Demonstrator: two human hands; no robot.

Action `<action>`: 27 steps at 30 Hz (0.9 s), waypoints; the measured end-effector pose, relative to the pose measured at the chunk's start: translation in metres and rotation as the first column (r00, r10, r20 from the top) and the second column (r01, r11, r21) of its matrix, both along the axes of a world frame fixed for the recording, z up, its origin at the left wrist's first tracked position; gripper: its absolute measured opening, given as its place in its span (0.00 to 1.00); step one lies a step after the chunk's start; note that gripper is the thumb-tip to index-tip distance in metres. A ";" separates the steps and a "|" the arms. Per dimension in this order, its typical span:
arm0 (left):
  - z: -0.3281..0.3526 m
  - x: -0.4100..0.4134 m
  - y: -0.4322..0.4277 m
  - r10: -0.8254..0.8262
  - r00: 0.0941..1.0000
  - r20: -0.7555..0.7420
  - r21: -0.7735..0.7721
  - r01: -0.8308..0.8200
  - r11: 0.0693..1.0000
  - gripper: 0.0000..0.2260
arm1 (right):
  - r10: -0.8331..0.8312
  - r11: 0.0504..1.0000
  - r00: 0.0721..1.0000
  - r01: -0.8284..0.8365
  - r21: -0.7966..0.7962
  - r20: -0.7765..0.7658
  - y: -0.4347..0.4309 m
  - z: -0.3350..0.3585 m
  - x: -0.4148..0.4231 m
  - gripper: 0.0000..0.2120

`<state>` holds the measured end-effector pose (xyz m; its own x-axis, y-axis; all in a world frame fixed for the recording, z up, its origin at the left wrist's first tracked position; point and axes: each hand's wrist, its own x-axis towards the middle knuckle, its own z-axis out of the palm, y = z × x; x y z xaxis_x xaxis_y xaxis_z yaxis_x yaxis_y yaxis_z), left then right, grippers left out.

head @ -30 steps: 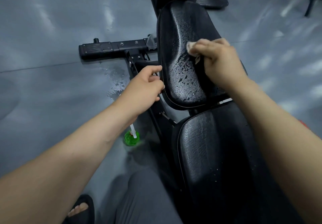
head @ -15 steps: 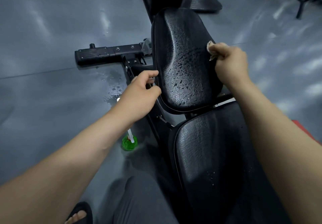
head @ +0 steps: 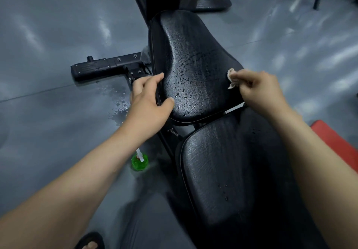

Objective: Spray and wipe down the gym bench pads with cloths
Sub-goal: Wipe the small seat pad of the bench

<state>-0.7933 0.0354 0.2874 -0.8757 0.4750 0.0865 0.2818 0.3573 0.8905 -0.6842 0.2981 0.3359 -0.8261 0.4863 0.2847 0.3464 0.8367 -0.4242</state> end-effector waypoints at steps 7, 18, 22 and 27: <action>-0.004 0.010 0.017 0.043 0.996 -0.083 -0.057 -0.047 0.997 0.30 | 0.364 0.931 0.924 -0.358 -0.070 0.119 -0.018 0.007 0.069 0.10; 0.015 0.000 0.017 0.004 0.996 -0.089 -0.159 -0.018 0.987 0.31 | 0.342 0.935 0.938 -0.335 -0.116 0.048 -0.021 0.022 0.051 0.10; 0.035 -0.023 0.006 -0.036 0.986 -0.161 -0.250 -0.005 0.968 0.21 | 0.270 0.955 0.960 -0.259 -0.146 0.068 -0.025 0.027 -0.003 0.10; 0.089 -0.067 -0.009 0.001 0.955 -0.296 -0.263 -0.083 0.961 0.17 | 0.221 0.946 0.974 -0.228 -0.230 -0.056 -0.037 0.050 -0.084 0.08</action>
